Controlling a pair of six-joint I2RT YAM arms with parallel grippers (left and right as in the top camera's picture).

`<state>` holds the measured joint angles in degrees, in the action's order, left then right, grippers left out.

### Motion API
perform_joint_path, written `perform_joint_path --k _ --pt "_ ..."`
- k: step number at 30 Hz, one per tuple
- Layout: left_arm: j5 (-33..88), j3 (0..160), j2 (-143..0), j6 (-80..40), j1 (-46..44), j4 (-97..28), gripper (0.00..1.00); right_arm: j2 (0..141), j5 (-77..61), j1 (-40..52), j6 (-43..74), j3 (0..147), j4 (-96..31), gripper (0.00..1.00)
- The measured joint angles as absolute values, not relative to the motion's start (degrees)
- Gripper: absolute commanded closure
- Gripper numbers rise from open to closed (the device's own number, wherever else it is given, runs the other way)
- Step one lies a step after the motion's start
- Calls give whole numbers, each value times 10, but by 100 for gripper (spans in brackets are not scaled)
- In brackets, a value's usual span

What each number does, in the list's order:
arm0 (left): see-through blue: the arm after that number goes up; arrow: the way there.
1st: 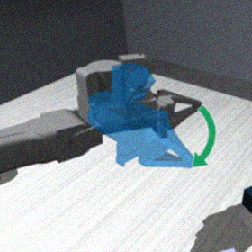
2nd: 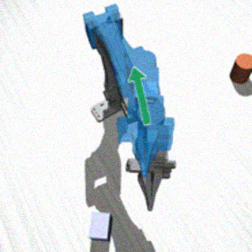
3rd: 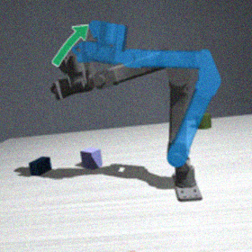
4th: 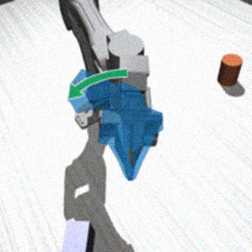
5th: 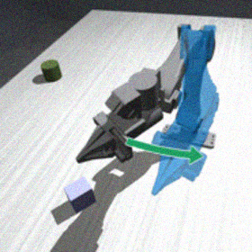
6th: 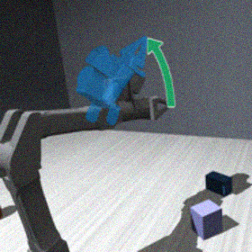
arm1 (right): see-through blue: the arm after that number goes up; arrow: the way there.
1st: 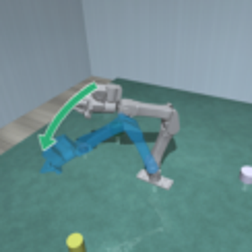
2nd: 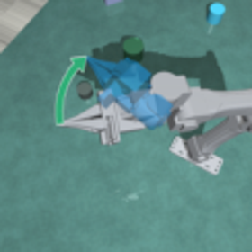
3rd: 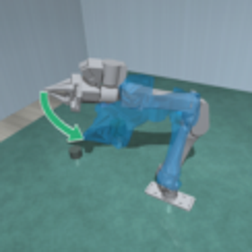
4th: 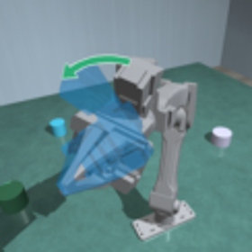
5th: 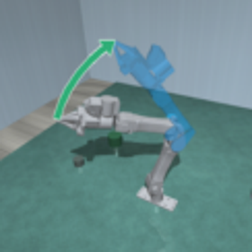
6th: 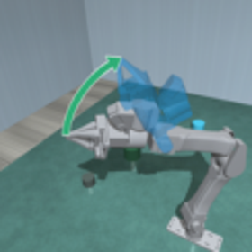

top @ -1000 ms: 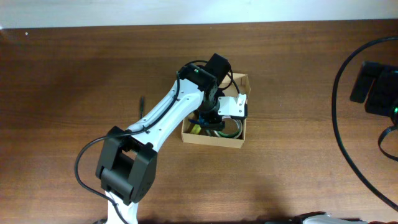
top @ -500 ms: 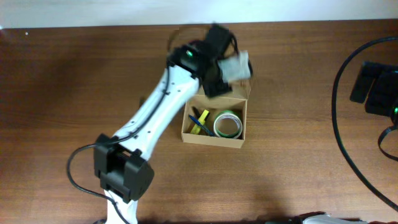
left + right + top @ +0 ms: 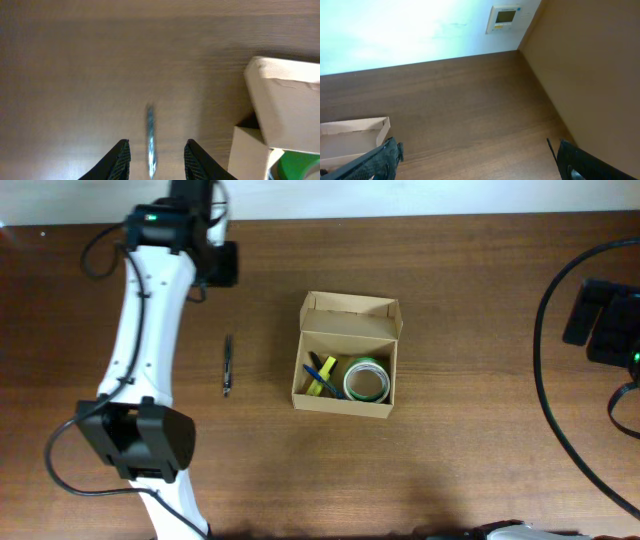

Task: Pack container
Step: 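Move the left gripper over the grey pen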

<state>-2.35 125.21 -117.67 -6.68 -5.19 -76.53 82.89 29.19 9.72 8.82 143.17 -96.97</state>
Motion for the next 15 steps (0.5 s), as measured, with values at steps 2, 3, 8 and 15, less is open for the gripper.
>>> perform_joint_path --k 2,3,8,15 --pt "-20 1240 -1177 -84 -41 -776 64 829 292 97 88 1432 -970 1" --pt "-19 1232 -1178 -90 -39 -779 64 829 292 97 88 1432 -970 1" --pt "-6 1157 -1197 -118 -42 -766 64 834 291 97 88 1432 -970 1" --pt "23 998 -1218 -131 -44 -680 64 847 288 97 88 1432 -970 1"
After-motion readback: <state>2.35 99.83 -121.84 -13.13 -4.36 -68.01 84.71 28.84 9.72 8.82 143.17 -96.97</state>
